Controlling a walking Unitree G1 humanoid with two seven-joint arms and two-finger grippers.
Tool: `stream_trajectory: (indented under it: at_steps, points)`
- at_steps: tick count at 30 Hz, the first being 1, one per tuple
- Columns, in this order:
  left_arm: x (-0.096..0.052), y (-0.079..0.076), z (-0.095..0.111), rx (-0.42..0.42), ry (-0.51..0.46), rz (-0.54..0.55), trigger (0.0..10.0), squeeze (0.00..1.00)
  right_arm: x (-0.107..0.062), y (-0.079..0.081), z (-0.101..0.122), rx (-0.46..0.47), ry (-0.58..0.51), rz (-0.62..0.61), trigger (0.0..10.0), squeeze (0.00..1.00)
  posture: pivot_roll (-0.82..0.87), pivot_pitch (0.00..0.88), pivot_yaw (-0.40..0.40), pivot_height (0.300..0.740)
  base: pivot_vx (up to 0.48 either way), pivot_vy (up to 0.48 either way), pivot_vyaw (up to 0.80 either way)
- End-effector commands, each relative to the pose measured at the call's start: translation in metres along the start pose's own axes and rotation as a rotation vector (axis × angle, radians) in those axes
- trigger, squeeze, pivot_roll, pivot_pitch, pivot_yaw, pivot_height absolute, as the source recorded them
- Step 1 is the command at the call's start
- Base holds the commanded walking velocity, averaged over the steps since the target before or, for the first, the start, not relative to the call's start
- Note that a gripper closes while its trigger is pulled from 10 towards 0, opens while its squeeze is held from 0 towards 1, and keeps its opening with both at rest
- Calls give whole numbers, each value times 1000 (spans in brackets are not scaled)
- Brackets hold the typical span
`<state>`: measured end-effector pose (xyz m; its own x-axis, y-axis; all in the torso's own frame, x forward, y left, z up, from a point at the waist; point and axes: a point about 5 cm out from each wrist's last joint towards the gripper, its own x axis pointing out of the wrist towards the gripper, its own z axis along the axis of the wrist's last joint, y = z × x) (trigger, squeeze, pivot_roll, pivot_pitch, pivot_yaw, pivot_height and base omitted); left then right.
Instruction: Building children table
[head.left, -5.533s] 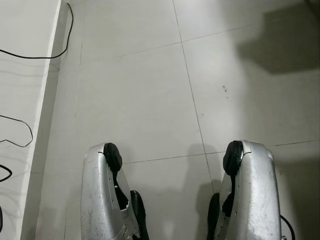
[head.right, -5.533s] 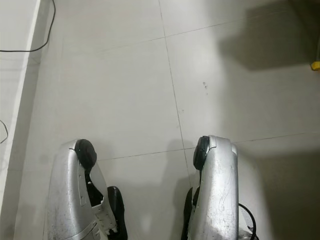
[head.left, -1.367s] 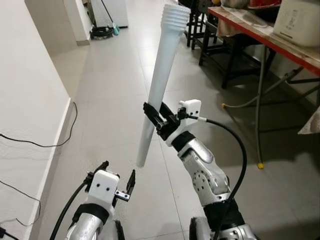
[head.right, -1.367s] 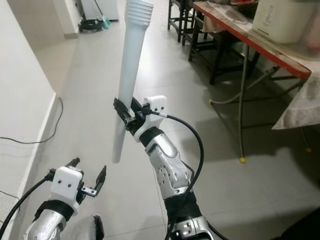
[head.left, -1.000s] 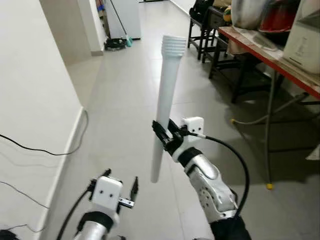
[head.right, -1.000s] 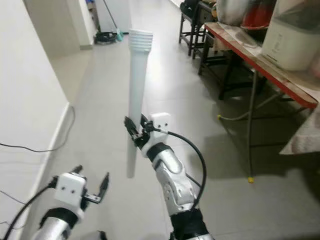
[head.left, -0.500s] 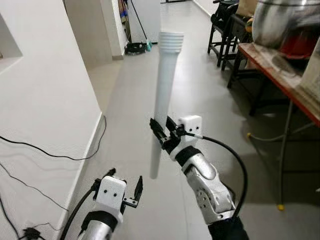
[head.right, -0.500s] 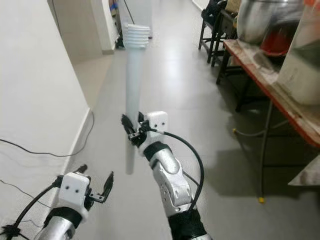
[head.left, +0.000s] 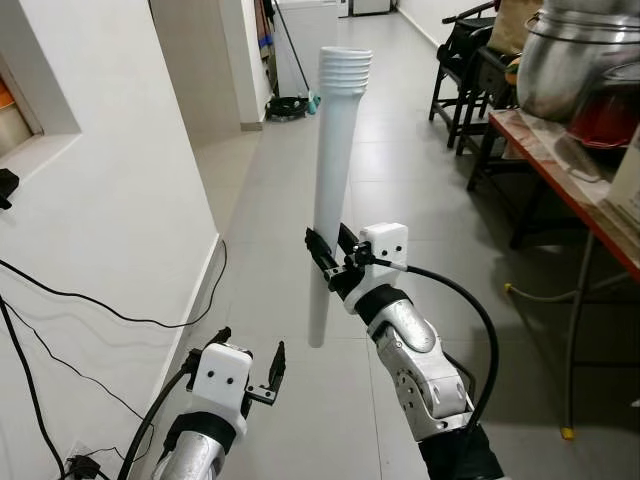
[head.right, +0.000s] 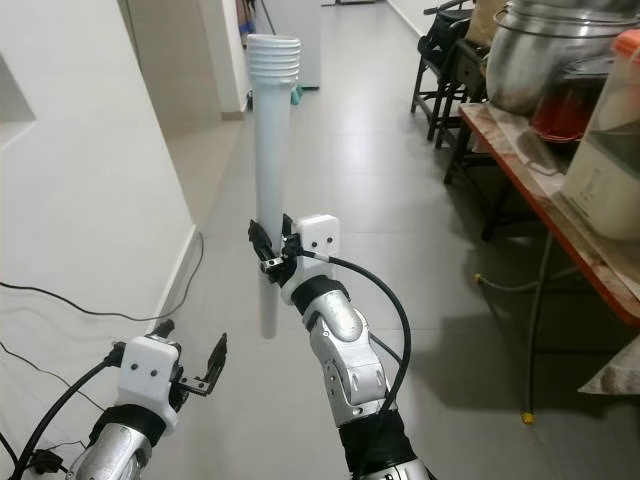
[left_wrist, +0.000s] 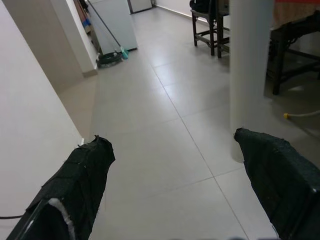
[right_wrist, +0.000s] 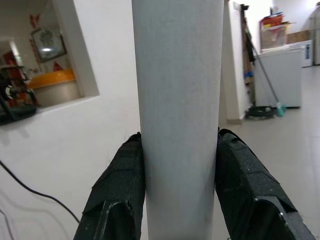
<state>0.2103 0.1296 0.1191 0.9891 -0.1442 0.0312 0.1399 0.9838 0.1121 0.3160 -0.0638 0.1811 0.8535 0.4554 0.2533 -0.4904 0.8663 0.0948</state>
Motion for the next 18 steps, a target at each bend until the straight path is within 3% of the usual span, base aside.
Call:
stream_trajectory:
  at_steps: [1, 3, 9, 15, 18]
  points:
    - [1, 3, -3, -9, 17, 17, 10000, 0, 4, 2, 7, -17, -31, -1, 10000, 0, 15, 0, 13, 740, 0, 0, 0]
    - [1, 5, -2, -9, 14, 22, 10000, 0, 6, 1, 8, -20, -30, -9, 10000, 0, 16, 0, 13, 740, 0, 0, 0]
    - [3, 7, -1, -5, 10, 29, 10000, 0, 11, 2, 17, -9, -63, -8, 10000, 0, 15, 0, 13, 740, 0, 0, -800]
    - [7, 14, 2, -1, -3, 57, 10000, 0, 22, 8, 48, -57, -180, 8, 10000, 0, 14, 0, 16, 740, 0, 0, -800]
    - [8, 16, 2, 4, -6, 58, 10000, 0, 22, 7, 47, -60, -178, 6, 10000, 0, 14, 0, 16, 740, 0, 0, -800]
